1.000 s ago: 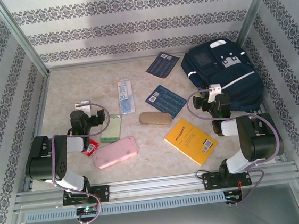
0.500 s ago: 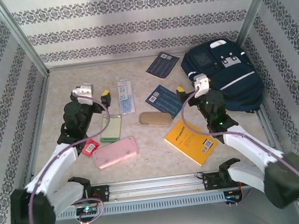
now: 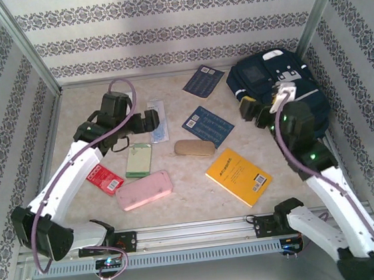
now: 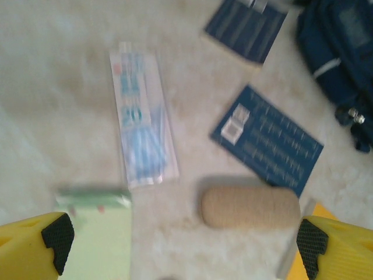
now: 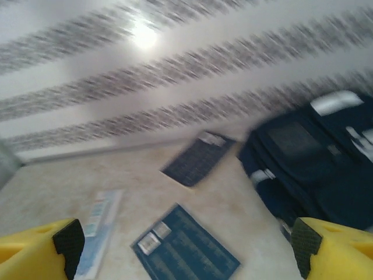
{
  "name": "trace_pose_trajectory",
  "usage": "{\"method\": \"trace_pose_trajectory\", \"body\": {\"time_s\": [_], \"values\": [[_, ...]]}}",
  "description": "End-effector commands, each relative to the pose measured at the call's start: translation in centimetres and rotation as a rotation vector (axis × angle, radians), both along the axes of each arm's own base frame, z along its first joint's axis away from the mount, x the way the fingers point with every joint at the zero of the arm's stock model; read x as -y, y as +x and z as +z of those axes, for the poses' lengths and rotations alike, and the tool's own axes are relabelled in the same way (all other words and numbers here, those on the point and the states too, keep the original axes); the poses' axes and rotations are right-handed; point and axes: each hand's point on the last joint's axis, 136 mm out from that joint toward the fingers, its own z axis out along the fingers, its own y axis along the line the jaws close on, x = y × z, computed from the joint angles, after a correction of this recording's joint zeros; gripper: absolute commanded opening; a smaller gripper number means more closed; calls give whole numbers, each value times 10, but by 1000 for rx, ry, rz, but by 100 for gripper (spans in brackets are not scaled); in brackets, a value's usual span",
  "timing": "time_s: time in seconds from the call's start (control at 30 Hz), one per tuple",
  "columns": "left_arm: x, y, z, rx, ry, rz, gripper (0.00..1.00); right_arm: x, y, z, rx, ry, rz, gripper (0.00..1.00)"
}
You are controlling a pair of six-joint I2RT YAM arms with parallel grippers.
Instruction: Pack the student bag
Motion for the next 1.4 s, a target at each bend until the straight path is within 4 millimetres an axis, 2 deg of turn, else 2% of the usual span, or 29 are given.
{"method": "trace_pose_trajectory", "body": {"time_s": [0.0,0.13,0.23,0.33,0.47,0.6,0.67,0.77,0.87,0.97,1.1,1.23,1.37], "values": [[17,-22,-3,-121,-272,13,99,15,10,-62,-317,122,-79,98],[22,-22,-3,-108,-318,7,100,47,30,-84,-393,173,-251,97],[26,-22,-5,-90,-321,-30,100,85,48,-111,-468,374,-381,93],[24,-20,-11,-72,-281,-52,100,127,64,-130,-480,471,-515,90],[26,-19,-10,-43,-276,-76,98,161,96,-158,-519,604,-551,90],[29,-19,-10,-34,-292,-90,98,184,117,-189,-609,586,-591,94],[29,-21,-9,-34,-291,-98,97,197,128,-197,-635,575,-598,96],[28,-23,-11,-33,-288,-96,97,215,137,-210,-710,511,-640,95],[25,-23,-13,-32,-276,-86,96,232,134,-219,-805,450,-731,92],[24,-21,-14,-35,-264,-78,96,242,135,-222,-856,415,-787,84],[25,-19,-18,-48,-262,-74,96,244,134,-233,-978,332,-843,74],[24,-17,-21,-62,-248,-67,95,242,137,-244,-1028,290,-853,70],[21,-17,-22,-59,-237,-59,95,230,148,-258,-1029,320,-790,70]]}}
